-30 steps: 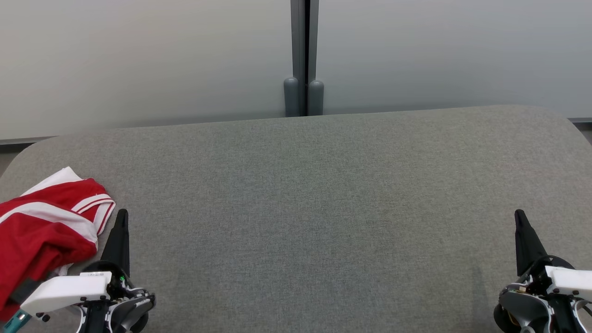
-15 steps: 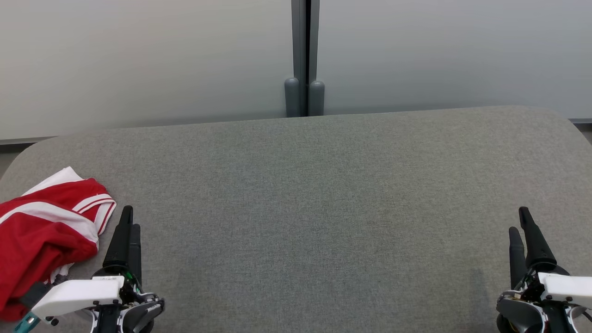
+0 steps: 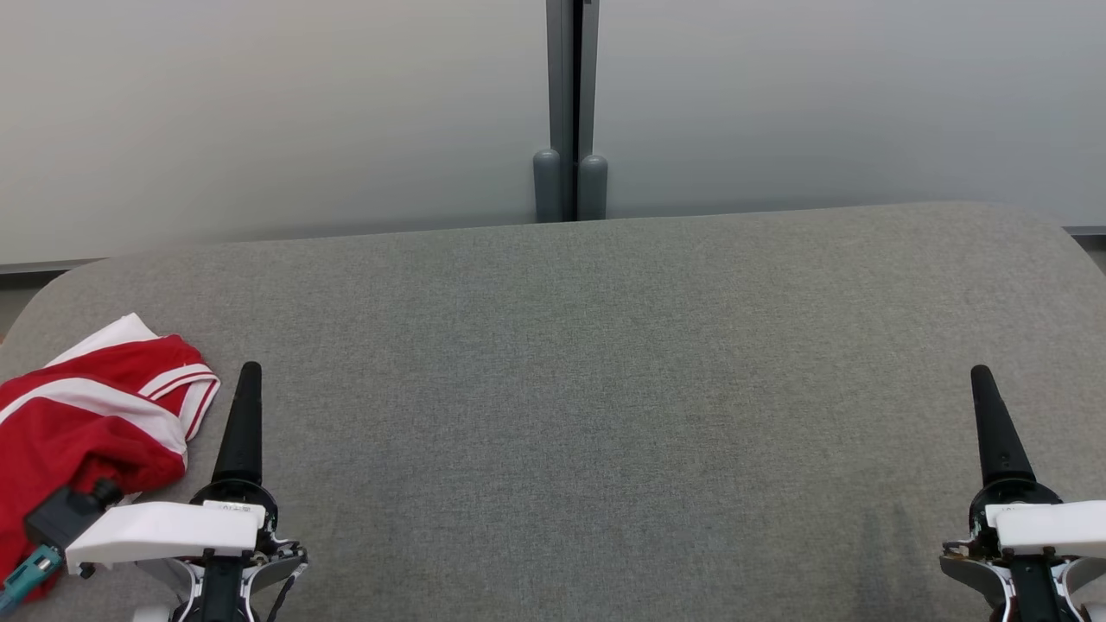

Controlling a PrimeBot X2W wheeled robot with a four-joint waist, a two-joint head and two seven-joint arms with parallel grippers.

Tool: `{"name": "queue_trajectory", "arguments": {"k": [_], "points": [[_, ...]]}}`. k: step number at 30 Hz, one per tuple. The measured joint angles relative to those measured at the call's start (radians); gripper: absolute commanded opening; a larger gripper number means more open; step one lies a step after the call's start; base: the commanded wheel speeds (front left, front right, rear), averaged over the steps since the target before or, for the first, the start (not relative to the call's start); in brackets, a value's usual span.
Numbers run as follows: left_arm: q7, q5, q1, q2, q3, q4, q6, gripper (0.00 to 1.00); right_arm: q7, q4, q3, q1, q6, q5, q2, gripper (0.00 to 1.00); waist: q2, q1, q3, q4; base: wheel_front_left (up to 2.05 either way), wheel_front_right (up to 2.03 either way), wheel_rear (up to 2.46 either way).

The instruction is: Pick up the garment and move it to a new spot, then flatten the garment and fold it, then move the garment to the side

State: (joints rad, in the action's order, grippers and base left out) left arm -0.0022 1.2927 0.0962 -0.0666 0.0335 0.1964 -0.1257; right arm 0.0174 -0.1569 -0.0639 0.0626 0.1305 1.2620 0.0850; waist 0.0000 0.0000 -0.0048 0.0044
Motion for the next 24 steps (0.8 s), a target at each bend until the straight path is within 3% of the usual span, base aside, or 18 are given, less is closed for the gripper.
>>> {"name": "queue_trajectory", "arguments": {"k": [24], "points": [[-0.085, -0.417, -0.011, -0.047, -0.076, -0.028, 0.013, 1.00, -0.017, 0.092, 0.052, -0.044, 0.000, -0.449, 0.036, 1.00, 0.0000, 0.0000, -0.025, 0.001, 0.00, 0.00, 0.00]]}}
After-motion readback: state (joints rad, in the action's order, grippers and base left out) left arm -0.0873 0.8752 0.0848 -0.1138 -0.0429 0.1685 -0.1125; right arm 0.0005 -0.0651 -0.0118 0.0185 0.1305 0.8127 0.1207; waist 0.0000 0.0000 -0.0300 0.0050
